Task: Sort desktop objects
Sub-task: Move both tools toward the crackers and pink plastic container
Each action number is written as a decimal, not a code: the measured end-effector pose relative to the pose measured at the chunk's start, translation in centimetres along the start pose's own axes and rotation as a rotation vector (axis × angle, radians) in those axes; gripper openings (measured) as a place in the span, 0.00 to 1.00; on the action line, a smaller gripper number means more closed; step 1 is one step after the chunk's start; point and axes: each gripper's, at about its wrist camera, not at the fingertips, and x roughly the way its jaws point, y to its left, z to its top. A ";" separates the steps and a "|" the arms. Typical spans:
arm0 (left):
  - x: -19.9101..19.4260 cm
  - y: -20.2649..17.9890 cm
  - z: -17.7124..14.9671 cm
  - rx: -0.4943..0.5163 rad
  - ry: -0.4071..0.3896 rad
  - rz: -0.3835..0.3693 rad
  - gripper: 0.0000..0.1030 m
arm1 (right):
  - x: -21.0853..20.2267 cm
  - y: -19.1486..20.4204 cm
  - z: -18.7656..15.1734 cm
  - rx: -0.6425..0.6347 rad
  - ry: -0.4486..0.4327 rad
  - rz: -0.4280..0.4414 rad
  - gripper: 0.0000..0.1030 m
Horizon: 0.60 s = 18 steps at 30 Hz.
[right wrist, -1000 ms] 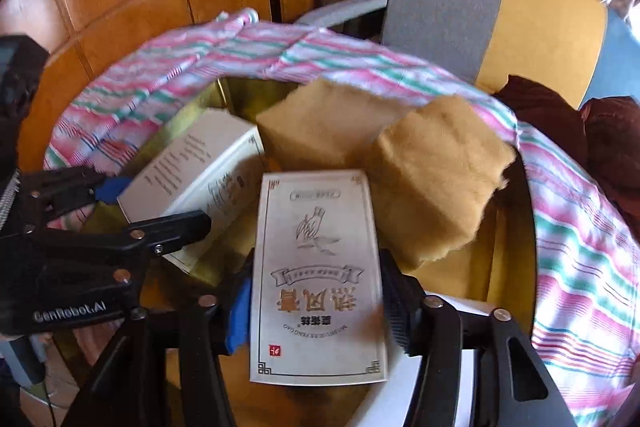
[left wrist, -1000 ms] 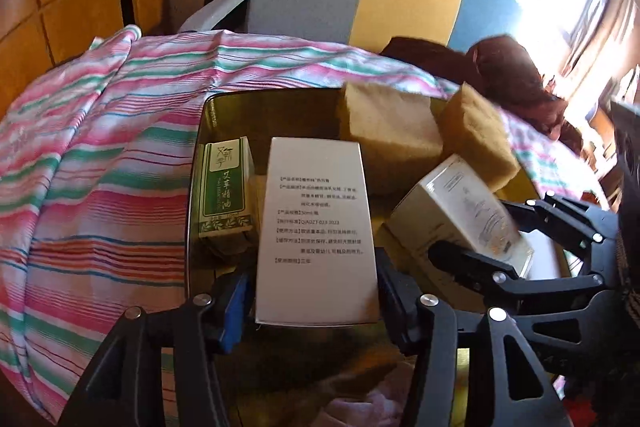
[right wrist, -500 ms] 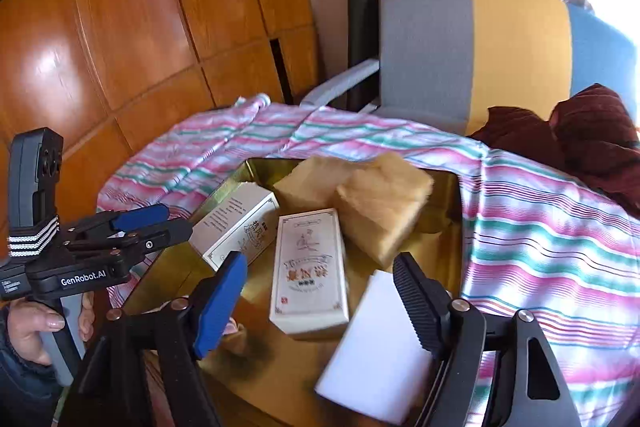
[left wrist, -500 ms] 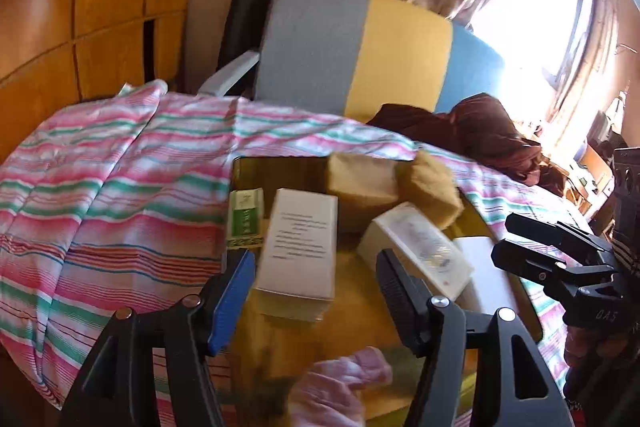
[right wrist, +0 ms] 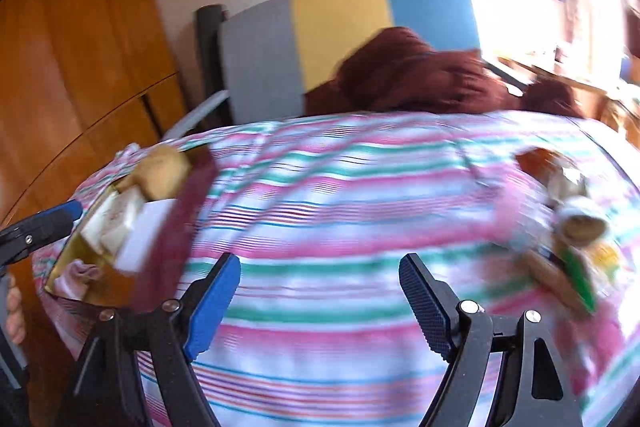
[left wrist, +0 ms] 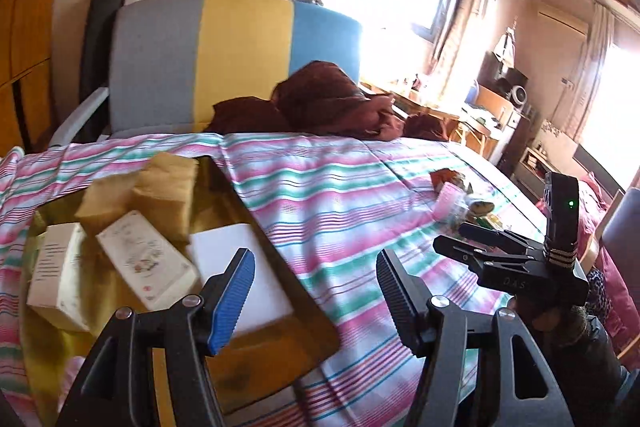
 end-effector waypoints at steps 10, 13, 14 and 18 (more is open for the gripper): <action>7.9 -10.9 -1.3 0.135 0.146 -0.162 0.63 | -7.6 -11.4 -3.0 0.138 -0.139 -0.240 0.83; 9.6 -14.1 -1.7 0.201 0.173 -0.230 0.63 | -8.4 -14.0 -3.4 0.162 -0.144 -0.299 0.84; 10.1 -15.0 -1.7 0.223 0.182 -0.249 0.63 | -8.6 -14.9 -3.6 0.177 -0.144 -0.311 0.86; 11.8 -18.6 -1.1 0.323 0.199 -0.316 0.63 | -8.2 -17.5 -5.0 0.253 -0.126 -0.329 0.87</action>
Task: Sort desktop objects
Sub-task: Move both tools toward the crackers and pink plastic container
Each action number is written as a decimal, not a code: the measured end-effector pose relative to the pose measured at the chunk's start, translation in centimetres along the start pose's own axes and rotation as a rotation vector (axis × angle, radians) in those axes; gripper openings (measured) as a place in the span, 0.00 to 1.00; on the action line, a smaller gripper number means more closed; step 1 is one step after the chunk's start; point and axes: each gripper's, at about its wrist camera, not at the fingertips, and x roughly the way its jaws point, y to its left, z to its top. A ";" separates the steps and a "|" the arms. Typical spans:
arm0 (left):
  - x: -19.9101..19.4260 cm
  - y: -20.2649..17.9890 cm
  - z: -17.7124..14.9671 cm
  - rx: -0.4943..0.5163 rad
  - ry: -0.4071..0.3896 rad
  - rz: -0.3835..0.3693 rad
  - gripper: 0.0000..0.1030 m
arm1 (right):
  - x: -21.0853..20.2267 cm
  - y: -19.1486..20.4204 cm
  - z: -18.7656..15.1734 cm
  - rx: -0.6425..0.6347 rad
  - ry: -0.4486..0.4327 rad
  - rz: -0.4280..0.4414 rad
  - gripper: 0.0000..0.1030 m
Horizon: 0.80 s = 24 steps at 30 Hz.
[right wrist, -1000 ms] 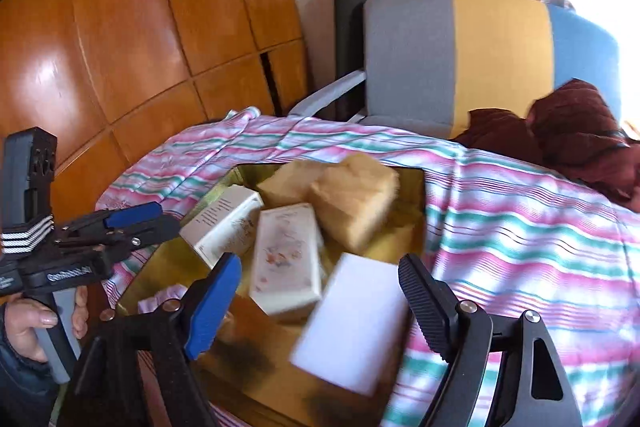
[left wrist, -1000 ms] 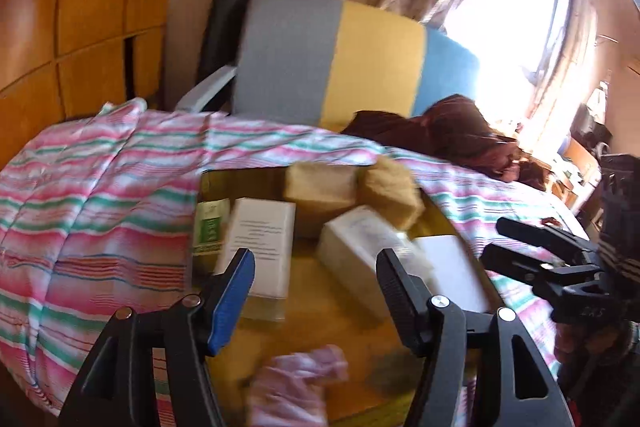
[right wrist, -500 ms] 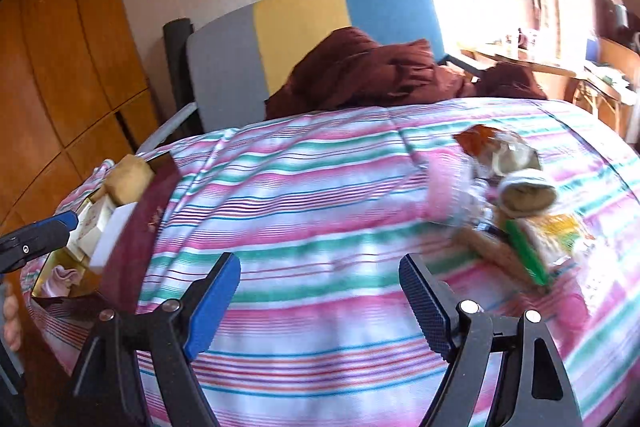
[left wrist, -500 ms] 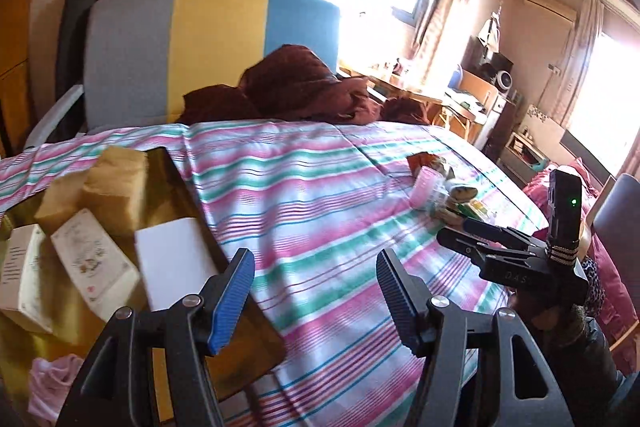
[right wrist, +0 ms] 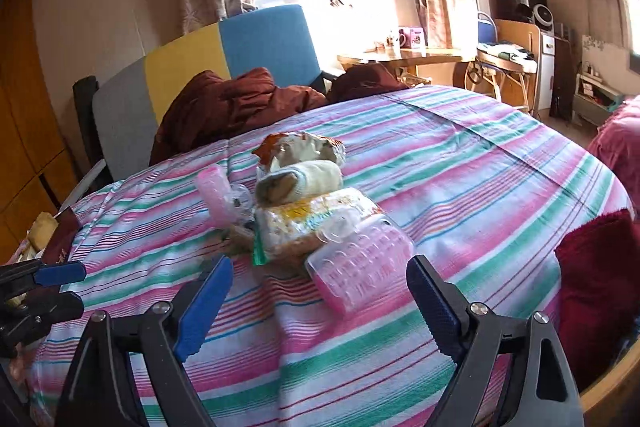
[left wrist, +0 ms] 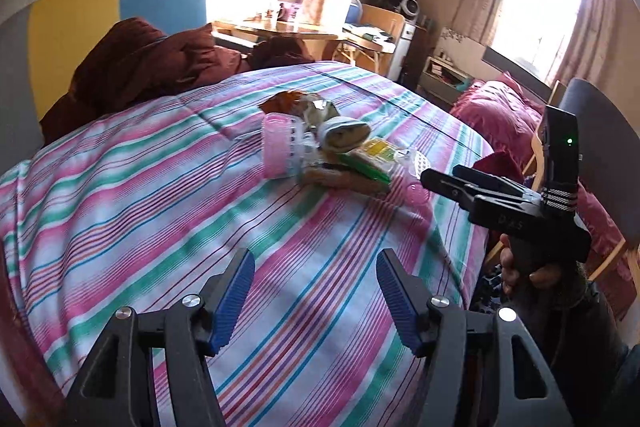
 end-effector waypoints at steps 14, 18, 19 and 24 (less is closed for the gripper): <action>8.7 -4.7 6.6 0.263 0.094 -0.143 0.71 | 2.7 -1.9 -1.2 -0.004 -0.011 0.003 0.89; 10.6 -5.1 7.9 0.275 0.113 -0.164 0.71 | 3.1 -2.1 -1.5 -0.006 -0.013 0.011 0.89; 11.1 -5.1 8.1 0.275 0.117 -0.168 0.71 | 3.2 -2.1 -1.6 -0.005 -0.013 0.012 0.90; 13.4 -5.3 8.5 0.298 0.153 -0.173 0.71 | 3.5 -2.1 -1.9 -0.007 -0.007 0.022 0.91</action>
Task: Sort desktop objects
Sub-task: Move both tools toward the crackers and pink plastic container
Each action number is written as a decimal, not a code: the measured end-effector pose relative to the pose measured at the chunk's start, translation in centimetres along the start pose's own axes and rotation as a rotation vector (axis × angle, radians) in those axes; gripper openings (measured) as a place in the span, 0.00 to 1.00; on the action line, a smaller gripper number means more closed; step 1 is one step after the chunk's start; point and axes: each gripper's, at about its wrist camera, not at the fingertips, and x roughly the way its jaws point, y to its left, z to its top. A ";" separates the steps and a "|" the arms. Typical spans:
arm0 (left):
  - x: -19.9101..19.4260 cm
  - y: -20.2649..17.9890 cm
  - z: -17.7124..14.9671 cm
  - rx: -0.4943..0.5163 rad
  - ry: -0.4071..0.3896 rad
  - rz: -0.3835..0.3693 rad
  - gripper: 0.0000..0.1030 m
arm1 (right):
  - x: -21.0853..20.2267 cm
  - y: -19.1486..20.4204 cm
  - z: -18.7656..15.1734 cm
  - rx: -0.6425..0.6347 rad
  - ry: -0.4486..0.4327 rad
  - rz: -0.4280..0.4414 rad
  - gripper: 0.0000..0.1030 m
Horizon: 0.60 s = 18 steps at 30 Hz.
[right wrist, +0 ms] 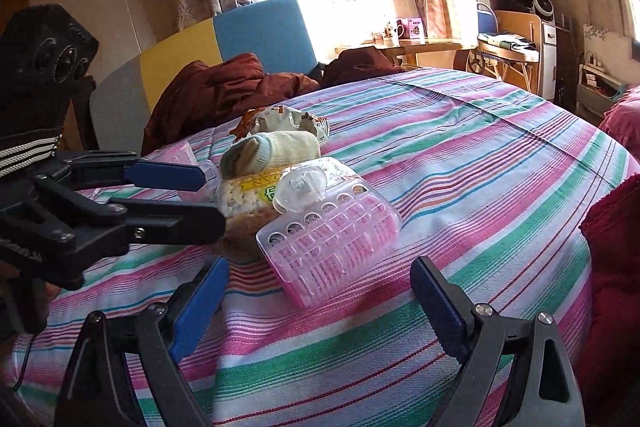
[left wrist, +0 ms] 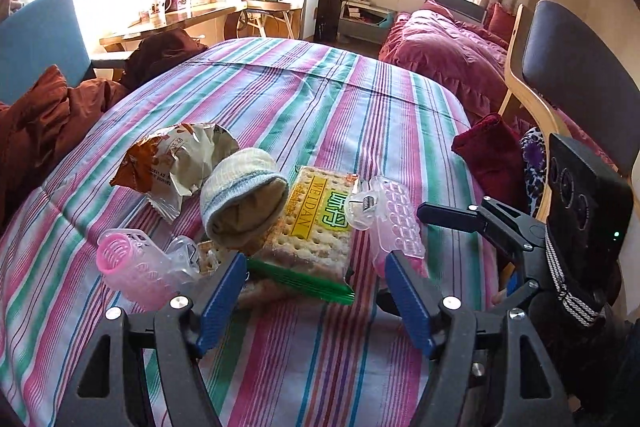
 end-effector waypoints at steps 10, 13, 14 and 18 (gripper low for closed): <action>1.6 -0.1 0.7 0.041 0.020 -0.010 0.71 | 0.0 0.1 -0.3 -0.007 -0.007 0.008 0.94; 1.8 0.1 0.9 0.037 0.019 -0.016 0.71 | 0.0 0.1 -0.3 -0.004 -0.008 0.011 0.95; 1.8 0.1 1.0 0.038 0.019 -0.013 0.69 | 0.0 0.1 -0.3 -0.003 -0.009 0.012 0.95; 1.9 -0.2 1.2 0.045 0.022 -0.011 0.58 | 0.0 -0.1 -0.3 0.006 -0.017 0.017 0.95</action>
